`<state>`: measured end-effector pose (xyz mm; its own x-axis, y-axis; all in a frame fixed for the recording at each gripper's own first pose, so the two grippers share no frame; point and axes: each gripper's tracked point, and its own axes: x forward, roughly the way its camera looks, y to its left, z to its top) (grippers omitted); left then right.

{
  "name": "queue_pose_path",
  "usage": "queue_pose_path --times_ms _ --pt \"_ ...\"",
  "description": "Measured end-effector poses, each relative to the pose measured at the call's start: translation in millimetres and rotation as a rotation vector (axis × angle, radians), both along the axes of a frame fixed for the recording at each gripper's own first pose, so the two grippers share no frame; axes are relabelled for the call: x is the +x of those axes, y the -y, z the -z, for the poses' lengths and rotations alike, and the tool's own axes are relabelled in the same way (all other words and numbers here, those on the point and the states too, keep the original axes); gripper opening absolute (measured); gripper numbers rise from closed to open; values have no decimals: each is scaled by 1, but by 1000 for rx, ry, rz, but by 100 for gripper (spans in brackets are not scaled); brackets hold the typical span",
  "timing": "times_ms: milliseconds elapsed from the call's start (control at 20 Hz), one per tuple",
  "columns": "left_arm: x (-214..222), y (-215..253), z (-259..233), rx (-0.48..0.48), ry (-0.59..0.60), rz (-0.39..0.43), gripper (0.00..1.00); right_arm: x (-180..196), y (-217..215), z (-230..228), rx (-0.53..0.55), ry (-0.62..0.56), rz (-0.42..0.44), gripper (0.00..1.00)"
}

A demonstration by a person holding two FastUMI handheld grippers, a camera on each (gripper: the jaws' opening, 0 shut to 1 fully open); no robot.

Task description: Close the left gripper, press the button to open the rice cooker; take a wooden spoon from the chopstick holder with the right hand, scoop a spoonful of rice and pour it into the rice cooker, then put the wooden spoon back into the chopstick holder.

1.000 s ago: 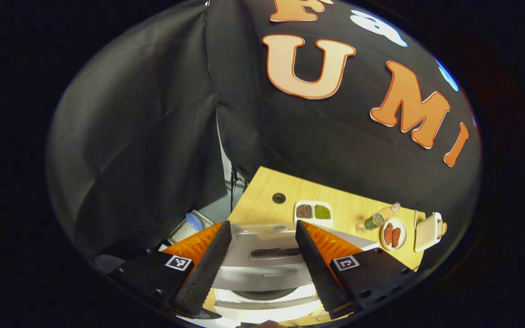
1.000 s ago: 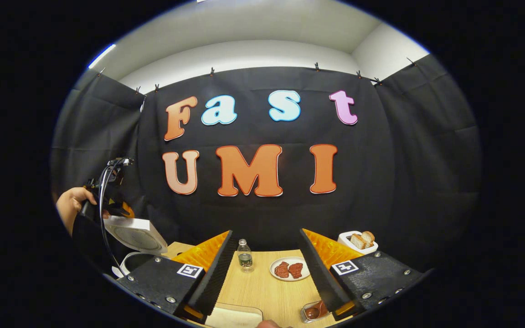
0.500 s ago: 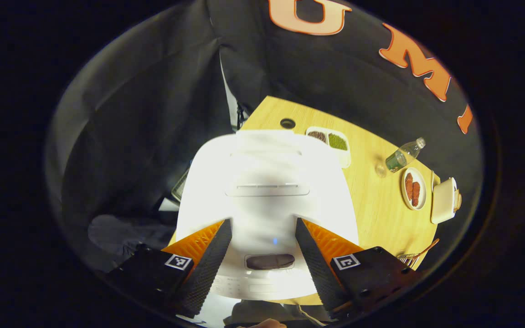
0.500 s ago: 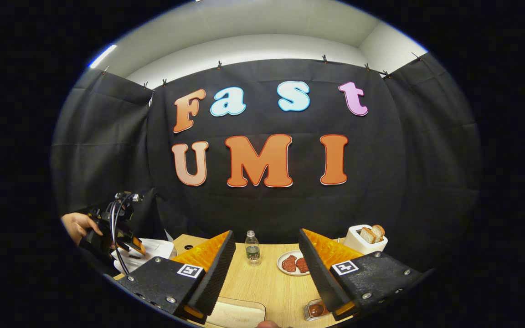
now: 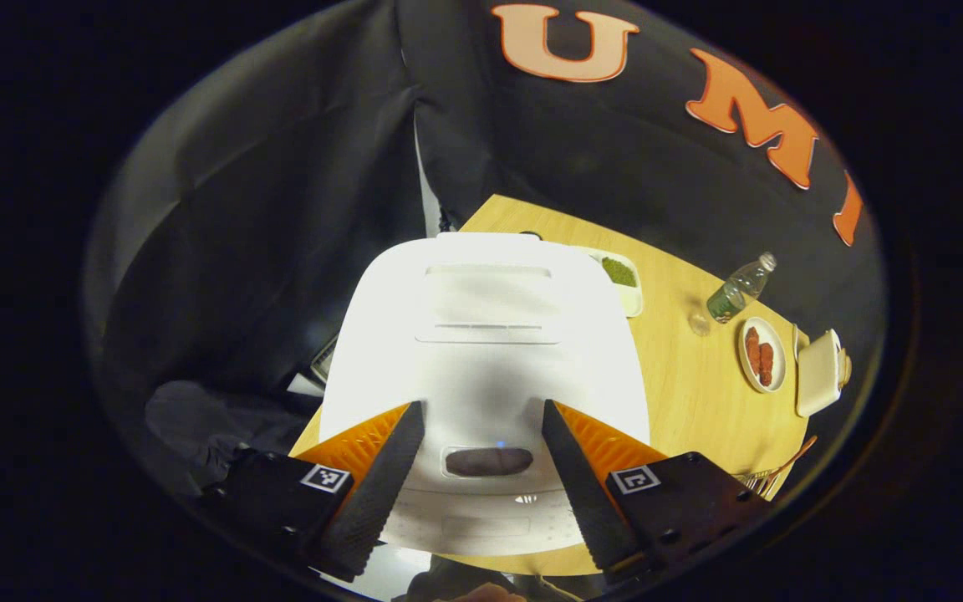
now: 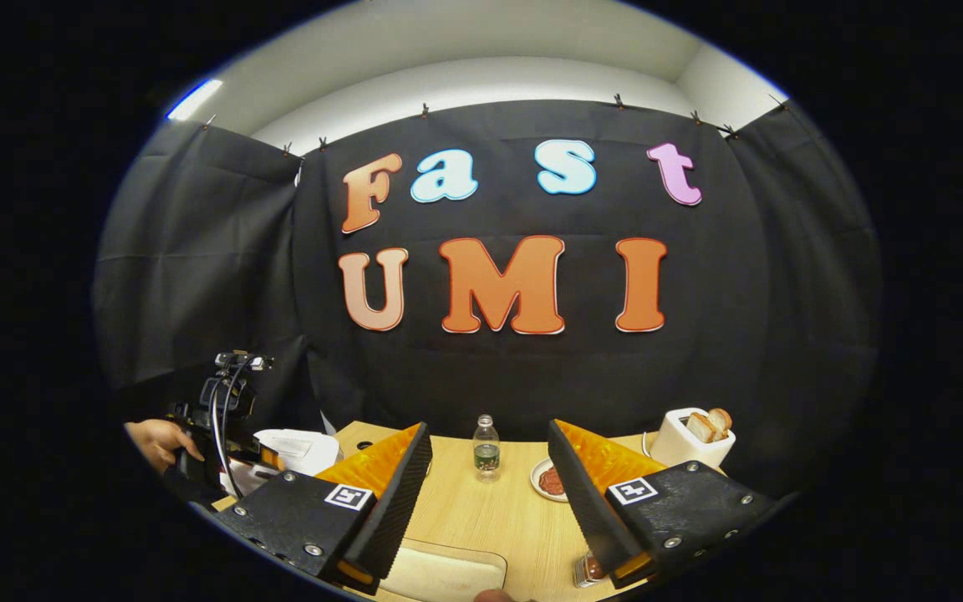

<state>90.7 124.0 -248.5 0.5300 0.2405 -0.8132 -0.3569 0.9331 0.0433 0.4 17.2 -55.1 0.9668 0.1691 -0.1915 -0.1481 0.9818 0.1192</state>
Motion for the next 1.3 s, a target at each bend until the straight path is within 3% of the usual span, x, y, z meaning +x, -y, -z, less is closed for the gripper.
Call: queue_pose_path --times_ms 300,450,600,800,1300 --pt "-8 56 -92 57 384 164 99 11 -35 -4 -9 33 -63 88" --pt "-24 89 -125 19 508 252 97 12 -44 -1 -16 41 -86 88" --pt "-35 102 -146 26 610 269 97 12 -45 4 -2 41 -97 88" --pt "-49 100 -184 113 778 256 99 13 -43 -2 8 76 -106 88" --pt "-73 121 -199 112 880 280 99 5 -42 -10 12 129 -126 87"
